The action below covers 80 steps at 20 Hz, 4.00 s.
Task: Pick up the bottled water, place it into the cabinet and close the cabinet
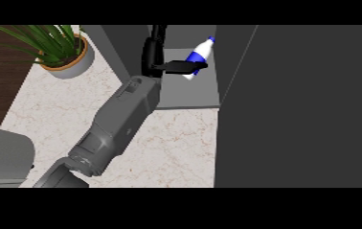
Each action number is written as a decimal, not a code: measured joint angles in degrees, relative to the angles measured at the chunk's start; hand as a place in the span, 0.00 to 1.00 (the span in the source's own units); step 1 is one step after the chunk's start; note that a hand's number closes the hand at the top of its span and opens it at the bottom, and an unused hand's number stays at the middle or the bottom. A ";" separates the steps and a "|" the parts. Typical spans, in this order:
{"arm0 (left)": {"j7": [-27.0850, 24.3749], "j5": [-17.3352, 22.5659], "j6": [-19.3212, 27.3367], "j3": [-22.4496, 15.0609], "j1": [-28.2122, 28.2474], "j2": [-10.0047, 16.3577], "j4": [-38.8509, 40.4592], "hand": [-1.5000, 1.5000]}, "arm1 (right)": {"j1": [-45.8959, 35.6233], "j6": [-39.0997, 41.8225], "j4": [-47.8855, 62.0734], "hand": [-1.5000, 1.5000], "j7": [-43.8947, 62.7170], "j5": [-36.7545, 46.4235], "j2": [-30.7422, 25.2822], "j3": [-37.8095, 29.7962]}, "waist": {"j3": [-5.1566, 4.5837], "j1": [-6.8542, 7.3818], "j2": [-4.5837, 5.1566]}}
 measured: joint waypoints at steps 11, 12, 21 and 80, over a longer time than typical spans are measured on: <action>2.55 4.56 -5.70 -10.59 16.66 -0.13 -22.30 0.00 | 1.03 -1.84 -0.60 0.00 0.52 1.17 1.10 2.88 | -0.01 1.44 -0.50; 2.89 4.39 -5.88 -11.40 18.25 -0.14 -24.87 0.00 | 0.86 -2.44 -0.84 0.00 0.88 1.60 1.40 3.32 | -0.01 1.72 -0.52; 6.08 2.33 -7.09 -17.88 34.17 3.15 -46.22 1.00 | 2.37 -1.29 -1.88 0.00 -1.04 3.82 -0.57 3.56 | 0.02 1.96 -0.50; 10.77 22.34 -32.84 2.49 78.13 40.48 -86.46 0.00 | -17.75 -0.47 -3.16 1.00 10.82 9.84 -15.92 26.02 | -1.15 14.10 1.74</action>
